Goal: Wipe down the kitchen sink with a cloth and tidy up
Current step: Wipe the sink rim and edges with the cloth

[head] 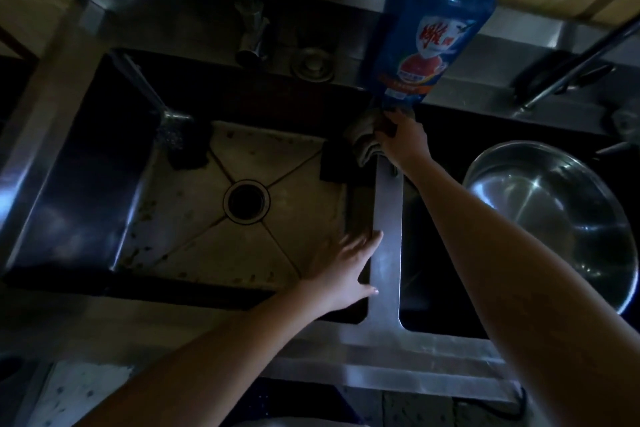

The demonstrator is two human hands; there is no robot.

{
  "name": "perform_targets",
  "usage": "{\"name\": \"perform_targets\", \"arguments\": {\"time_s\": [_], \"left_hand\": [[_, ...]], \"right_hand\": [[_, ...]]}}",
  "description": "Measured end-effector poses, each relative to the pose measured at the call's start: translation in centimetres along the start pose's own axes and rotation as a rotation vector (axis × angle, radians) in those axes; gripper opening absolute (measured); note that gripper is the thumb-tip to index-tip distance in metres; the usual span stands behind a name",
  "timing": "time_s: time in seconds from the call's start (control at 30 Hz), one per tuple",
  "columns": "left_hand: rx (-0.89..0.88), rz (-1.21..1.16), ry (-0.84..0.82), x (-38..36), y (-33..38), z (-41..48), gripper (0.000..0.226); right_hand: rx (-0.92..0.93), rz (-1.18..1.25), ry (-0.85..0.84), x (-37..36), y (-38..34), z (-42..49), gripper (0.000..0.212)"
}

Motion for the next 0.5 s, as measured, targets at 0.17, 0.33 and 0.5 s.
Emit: {"name": "perform_targets", "arguments": {"time_s": [0.17, 0.33, 0.5], "left_hand": [[-0.046, 0.002, 0.082, 2.1, -0.4, 0.8, 0.085], [-0.099, 0.210, 0.198, 4.6, -0.3, 1.6, 0.084], [-0.088, 0.253, 0.162, 4.6, -0.3, 2.0, 0.085]], "right_hand": [[0.031, -0.012, 0.012, 0.4, -0.2, -0.2, 0.047], [0.127, -0.028, -0.029, 0.3, 0.2, -3.7, 0.045], [0.122, -0.061, -0.072, 0.1, 0.8, -3.4, 0.046]]}}
Point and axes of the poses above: each hand's wrist, its own z-axis towards the middle knuckle, its own x-axis out of the back of the hand, y = z × x, the point moved 9 cm from there along z, towards the middle knuckle, and after that the axes turned 9 degrees about z, right-handed, at the moved point
